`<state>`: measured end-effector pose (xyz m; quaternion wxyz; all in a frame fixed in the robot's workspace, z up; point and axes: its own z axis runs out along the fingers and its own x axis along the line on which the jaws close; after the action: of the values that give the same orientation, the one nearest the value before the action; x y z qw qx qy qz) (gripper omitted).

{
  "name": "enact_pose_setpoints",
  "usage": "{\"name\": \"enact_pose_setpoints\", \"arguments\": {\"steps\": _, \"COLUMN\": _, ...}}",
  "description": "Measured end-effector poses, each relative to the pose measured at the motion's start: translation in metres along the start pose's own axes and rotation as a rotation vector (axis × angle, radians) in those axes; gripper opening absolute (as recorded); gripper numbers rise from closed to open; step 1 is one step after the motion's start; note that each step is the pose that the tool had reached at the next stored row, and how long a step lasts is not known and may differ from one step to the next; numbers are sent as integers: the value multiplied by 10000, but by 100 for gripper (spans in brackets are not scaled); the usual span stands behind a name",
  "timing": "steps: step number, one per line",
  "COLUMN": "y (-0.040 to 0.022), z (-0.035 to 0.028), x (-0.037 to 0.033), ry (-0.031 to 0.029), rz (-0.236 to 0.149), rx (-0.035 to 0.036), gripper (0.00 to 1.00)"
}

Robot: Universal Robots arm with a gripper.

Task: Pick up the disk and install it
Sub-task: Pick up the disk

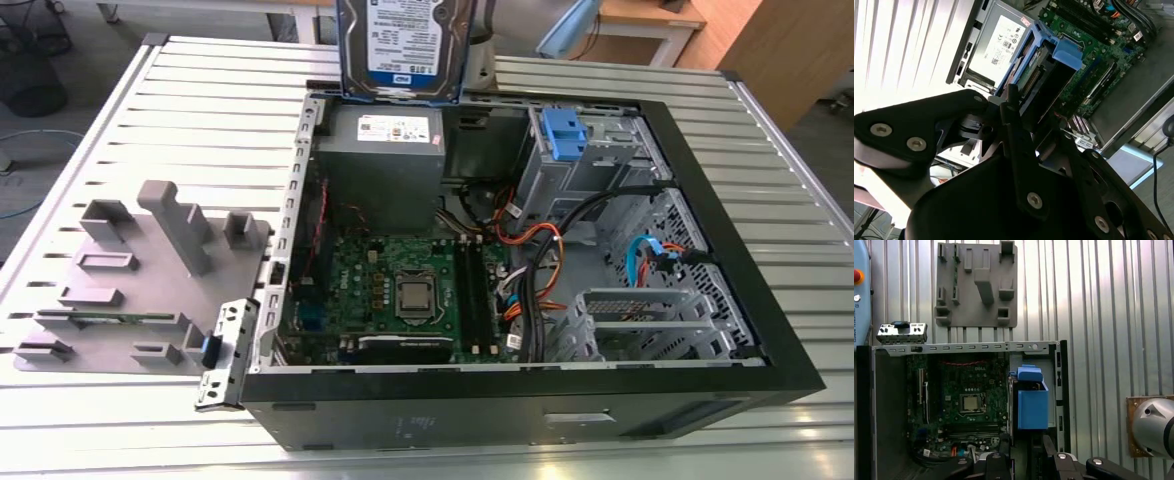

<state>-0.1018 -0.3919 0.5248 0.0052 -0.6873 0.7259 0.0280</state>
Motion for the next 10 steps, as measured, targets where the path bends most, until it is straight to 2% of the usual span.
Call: {"name": "enact_pose_setpoints", "arguments": {"steps": 10, "y": -208, "z": -4, "x": -11, "ry": 0, "rz": -1, "rx": 0, "gripper": 35}}
